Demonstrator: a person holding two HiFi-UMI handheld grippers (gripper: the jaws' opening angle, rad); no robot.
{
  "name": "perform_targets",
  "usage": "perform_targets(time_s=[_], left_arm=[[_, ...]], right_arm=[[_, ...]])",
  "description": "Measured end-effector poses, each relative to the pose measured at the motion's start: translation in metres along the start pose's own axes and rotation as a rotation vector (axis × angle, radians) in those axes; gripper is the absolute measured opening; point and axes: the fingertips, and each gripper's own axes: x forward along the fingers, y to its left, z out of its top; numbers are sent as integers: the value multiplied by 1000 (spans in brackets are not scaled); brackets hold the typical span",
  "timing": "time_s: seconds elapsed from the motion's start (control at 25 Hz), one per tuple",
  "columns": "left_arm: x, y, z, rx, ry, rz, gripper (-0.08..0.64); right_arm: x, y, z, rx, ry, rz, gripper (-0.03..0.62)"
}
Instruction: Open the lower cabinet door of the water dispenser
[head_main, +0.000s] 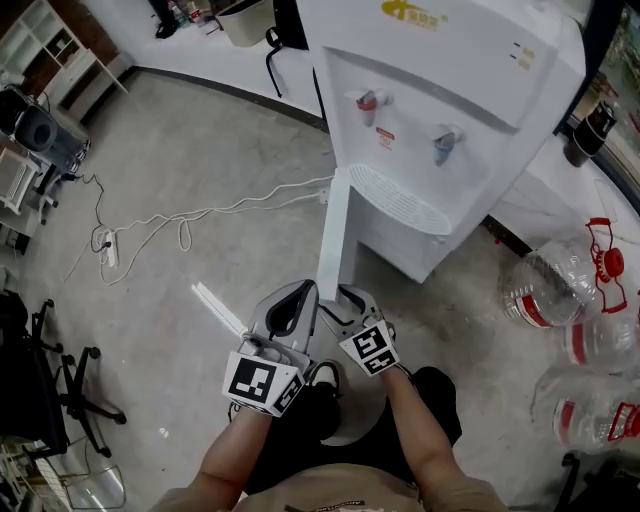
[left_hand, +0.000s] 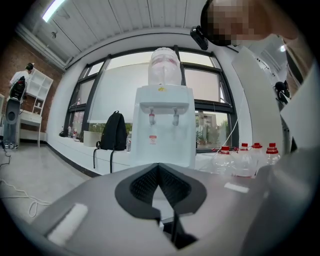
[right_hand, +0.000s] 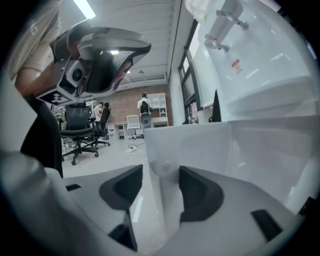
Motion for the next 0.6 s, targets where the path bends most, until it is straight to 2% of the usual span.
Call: perform_targets(time_s=[0.16, 0.36, 0.6], left_arm=[[-13, 14, 3, -47, -10, 34, 8], [-22, 26, 2, -47, -12, 65, 8], [-31, 40, -2, -91, -6, 88, 8]], right_arm=[[25, 17, 11, -26, 2, 67, 218], [58, 31, 23, -76, -1, 148, 218], [94, 35, 36, -96, -6, 187, 218]])
